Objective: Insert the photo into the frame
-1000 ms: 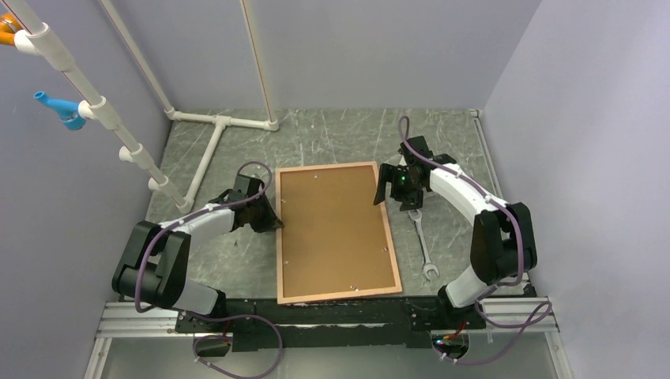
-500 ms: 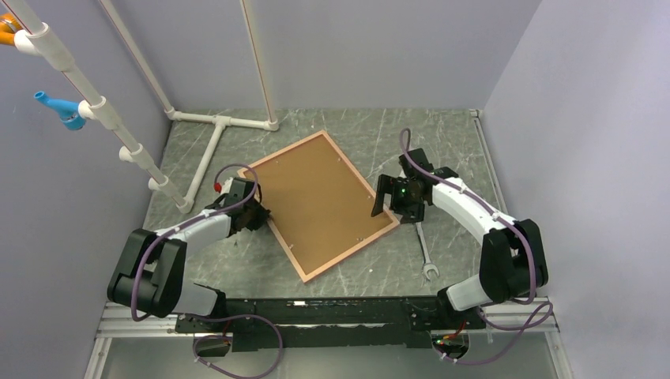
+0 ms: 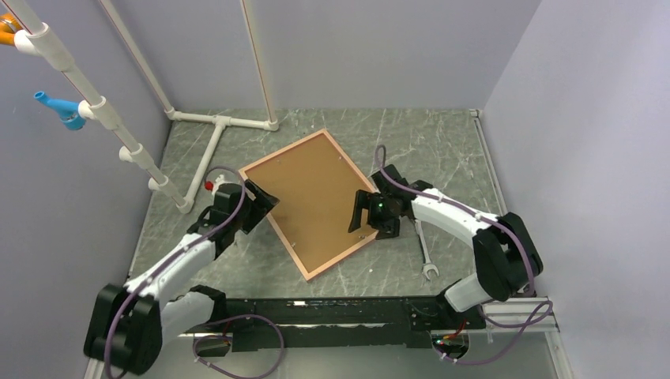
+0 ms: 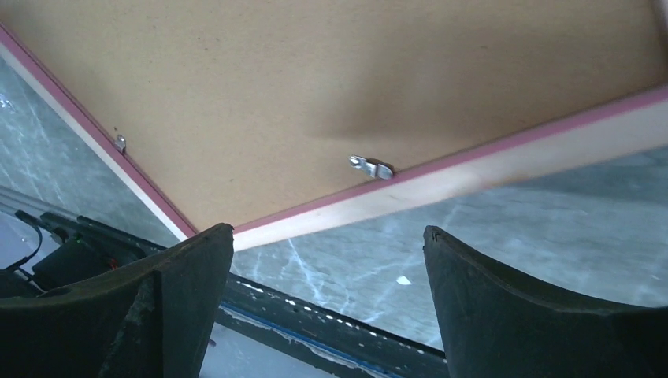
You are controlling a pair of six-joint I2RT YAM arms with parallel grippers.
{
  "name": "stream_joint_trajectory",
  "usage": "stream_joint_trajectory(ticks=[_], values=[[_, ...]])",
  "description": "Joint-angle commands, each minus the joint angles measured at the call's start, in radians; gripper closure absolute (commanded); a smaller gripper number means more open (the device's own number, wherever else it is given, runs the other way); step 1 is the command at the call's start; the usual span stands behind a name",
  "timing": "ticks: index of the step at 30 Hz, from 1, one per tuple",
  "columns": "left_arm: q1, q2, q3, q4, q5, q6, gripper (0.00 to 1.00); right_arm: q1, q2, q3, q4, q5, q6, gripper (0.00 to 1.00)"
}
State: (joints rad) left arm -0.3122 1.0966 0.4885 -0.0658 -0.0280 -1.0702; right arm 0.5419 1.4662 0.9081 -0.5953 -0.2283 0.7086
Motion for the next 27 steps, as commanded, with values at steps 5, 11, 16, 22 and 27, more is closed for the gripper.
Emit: stream_joint_trajectory(ticks=[5,11,16,22,27], values=[[-0.004,-0.304,0.071,-0.268,-0.152,0.141,0.15,0.095,0.127,0.019,0.092,0.019,0.124,0.11],[-0.004,-0.396,0.122,-0.345,-0.191,0.186,0.16,0.124,0.150,0.017,0.095,0.046,0.132,0.15],[-0.004,-0.389,0.152,-0.358,-0.175,0.219,0.16,0.135,0.202,0.031,0.087,0.099,0.121,0.25],[-0.004,-0.367,0.165,-0.363,-0.151,0.241,0.16,0.136,0.226,0.055,0.024,0.219,0.088,0.42],[-0.004,-0.345,0.177,-0.368,-0.140,0.261,0.17,0.134,0.215,0.059,-0.006,0.270,0.063,0.69]])
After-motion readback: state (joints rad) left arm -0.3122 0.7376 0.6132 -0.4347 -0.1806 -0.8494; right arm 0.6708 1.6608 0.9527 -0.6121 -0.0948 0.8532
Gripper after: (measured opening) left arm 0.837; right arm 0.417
